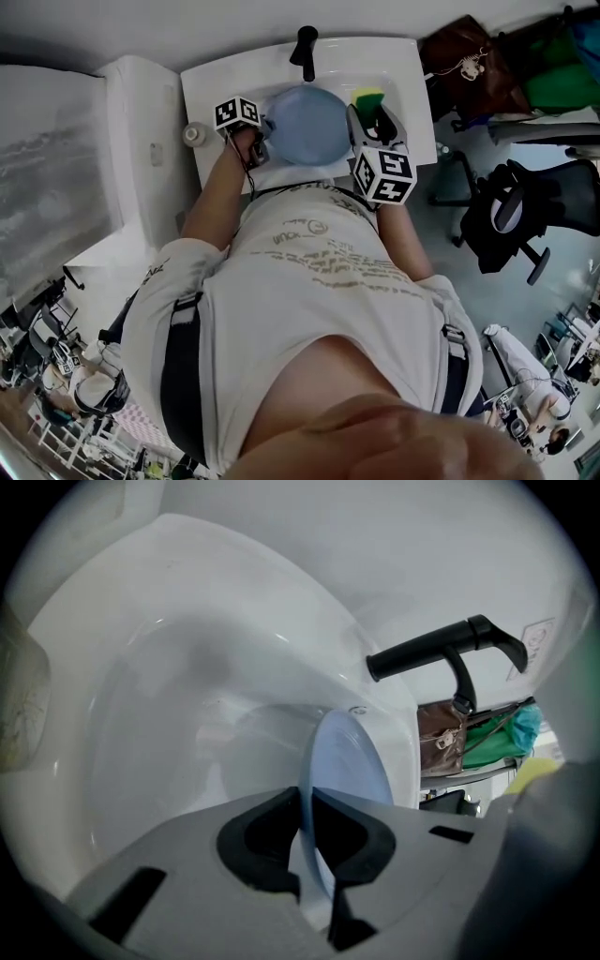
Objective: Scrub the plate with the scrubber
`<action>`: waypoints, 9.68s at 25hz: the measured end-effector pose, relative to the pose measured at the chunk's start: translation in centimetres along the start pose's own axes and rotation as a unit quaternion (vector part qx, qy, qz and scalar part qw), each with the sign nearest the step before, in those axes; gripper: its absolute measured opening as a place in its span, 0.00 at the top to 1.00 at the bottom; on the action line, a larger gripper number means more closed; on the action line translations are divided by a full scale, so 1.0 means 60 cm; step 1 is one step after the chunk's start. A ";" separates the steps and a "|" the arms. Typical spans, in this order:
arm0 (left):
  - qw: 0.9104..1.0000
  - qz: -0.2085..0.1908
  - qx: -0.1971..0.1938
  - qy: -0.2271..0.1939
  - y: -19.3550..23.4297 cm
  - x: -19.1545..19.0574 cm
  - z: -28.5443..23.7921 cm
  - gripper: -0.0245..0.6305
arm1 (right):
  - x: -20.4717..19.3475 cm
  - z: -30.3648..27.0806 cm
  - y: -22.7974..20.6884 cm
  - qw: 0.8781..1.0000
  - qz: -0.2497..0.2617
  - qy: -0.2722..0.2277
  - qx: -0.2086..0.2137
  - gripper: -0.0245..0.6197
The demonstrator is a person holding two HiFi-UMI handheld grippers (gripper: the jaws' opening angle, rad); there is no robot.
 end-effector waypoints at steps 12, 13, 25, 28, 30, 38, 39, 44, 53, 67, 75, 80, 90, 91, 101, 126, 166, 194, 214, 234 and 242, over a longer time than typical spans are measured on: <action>0.990 -0.071 -0.118 -0.032 -0.125 -0.017 0.017 0.91 | -0.067 -0.021 -0.042 0.983 -0.032 0.175 -0.048 0.61; 0.989 -0.076 -0.121 -0.036 -0.132 -0.018 0.018 0.91 | -0.073 -0.023 -0.048 0.980 -0.037 0.188 -0.056 0.61; 0.971 -0.149 -0.174 -0.067 -0.206 -0.022 0.043 0.91 | -0.088 -0.041 -0.102 0.950 -0.025 0.263 -0.166 0.61; 0.967 -0.167 -0.181 -0.064 -0.222 -0.022 0.046 0.91 | -0.086 -0.051 -0.113 0.948 -0.039 0.265 -0.172 0.61; 0.966 -0.169 -0.185 -0.060 -0.227 -0.023 0.045 0.91 | -0.087 -0.061 -0.119 0.946 -0.049 0.268 -0.174 0.61; 0.965 -0.183 -0.178 -0.058 -0.233 -0.021 0.044 0.90 | -0.077 -0.116 -0.097 0.949 -0.052 0.271 -0.150 0.61; 0.965 -0.186 -0.178 -0.060 -0.233 -0.020 0.046 0.90 | -0.073 -0.122 -0.088 0.951 -0.045 0.270 -0.142 0.61; 0.965 -0.184 -0.175 -0.068 -0.229 -0.014 0.052 0.90 | -0.063 -0.162 -0.021 0.962 0.024 0.261 -0.070 0.61; 0.967 -0.180 -0.164 -0.071 -0.207 -0.012 0.059 0.90 | -0.077 -0.176 0.046 0.954 0.098 0.283 0.009 0.59; 0.961 -0.195 -0.187 -0.057 -0.217 -0.031 0.055 0.90 | -0.084 -0.142 -0.049 0.946 0.018 0.324 -0.020 0.56; 0.965 -0.169 -0.193 -0.057 -0.210 -0.032 0.054 0.90 | -0.081 -0.107 -0.089 0.943 0.035 0.323 -0.073 0.55; 0.967 -0.161 -0.188 -0.062 -0.203 -0.030 0.052 0.90 | -0.092 -0.088 -0.094 0.939 0.051 0.332 -0.079 0.55; 0.970 -0.139 -0.172 -0.095 -0.194 -0.022 0.056 0.90 | -0.102 -0.052 -0.092 0.926 0.116 0.349 -0.082 0.56; 0.970 -0.136 -0.171 -0.101 -0.194 -0.020 0.058 0.90 | -0.101 -0.049 -0.090 0.925 0.123 0.350 -0.080 0.56; 0.971 -0.124 -0.166 -0.116 -0.187 -0.018 0.053 0.89 | -0.131 -0.026 -0.074 0.905 0.130 0.403 -0.031 0.56; 0.974 -0.111 -0.154 -0.127 -0.214 -0.024 0.034 0.89 | -0.161 -0.039 0.041 0.897 0.078 0.417 0.122 0.56; 0.964 -0.176 -0.175 -0.096 -0.237 -0.053 0.049 0.89 | -0.092 -0.079 -0.062 0.935 0.091 0.344 -0.005 0.56; 0.969 -0.135 -0.174 -0.114 -0.216 -0.032 0.044 0.89 | -0.112 -0.093 0.036 0.926 0.111 0.355 0.061 0.57; 0.971 -0.119 -0.171 -0.116 -0.216 -0.027 0.037 0.89 | -0.114 -0.044 -0.020 0.934 0.044 0.353 0.016 0.57; 0.976 -0.091 -0.161 -0.118 -0.186 -0.036 0.044 0.89 | -0.134 -0.019 -0.043 0.925 0.067 0.374 -0.015 0.57; 0.985 -0.060 -0.128 -0.103 -0.147 -0.041 0.034 0.89 | -0.111 -0.015 -0.030 0.954 0.055 0.296 0.008 0.57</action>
Point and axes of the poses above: the fingertips, and each gripper's own axes: z backward along the fingers, y to its left, x out of its top, the point moved 9 cm from there along z, backward along the fingers, and after that the axes turned 10 degrees about -y, right-handed, at the moved point
